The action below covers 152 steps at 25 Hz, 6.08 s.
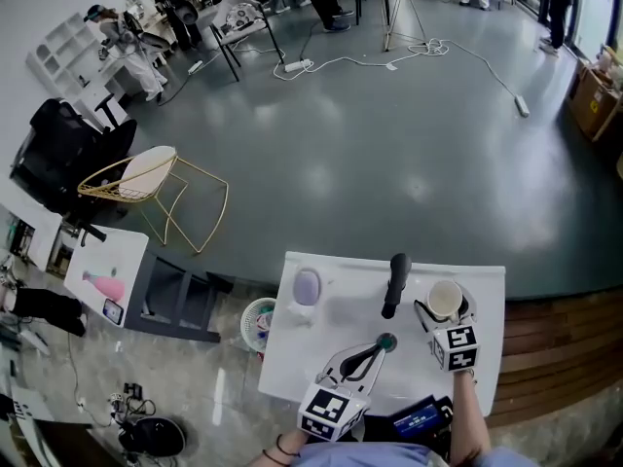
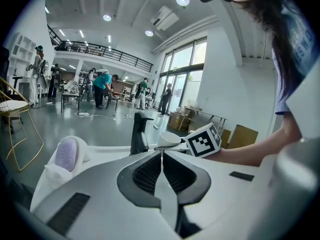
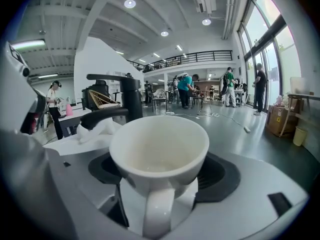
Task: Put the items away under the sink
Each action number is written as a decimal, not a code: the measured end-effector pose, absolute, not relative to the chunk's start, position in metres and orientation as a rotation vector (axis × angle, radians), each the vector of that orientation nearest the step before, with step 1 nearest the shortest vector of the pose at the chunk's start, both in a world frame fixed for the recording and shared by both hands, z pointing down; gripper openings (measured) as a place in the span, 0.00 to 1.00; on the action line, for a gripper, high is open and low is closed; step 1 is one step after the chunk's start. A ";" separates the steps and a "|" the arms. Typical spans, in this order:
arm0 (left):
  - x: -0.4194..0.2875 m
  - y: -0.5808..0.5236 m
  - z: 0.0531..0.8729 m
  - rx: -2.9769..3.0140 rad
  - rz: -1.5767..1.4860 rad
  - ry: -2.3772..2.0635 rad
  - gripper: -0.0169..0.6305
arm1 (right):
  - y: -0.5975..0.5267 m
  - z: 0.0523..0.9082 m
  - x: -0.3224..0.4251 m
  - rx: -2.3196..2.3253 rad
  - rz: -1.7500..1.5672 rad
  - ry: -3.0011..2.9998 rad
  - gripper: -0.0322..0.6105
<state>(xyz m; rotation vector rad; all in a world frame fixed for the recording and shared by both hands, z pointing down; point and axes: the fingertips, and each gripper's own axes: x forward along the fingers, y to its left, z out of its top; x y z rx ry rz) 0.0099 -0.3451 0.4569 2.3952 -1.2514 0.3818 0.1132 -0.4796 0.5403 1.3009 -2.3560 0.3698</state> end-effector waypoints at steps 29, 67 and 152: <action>-0.091 -0.197 0.414 2.511 0.237 -1.277 0.06 | -0.267 0.422 0.039 1.317 0.270 -2.427 0.70; -0.075 -0.027 0.449 2.482 0.284 -1.175 0.06 | -0.070 0.437 0.039 1.345 0.319 -2.411 0.70; 0.040 -0.047 0.749 2.627 0.452 -0.923 0.06 | -0.234 0.914 0.165 1.755 0.426 -2.126 0.70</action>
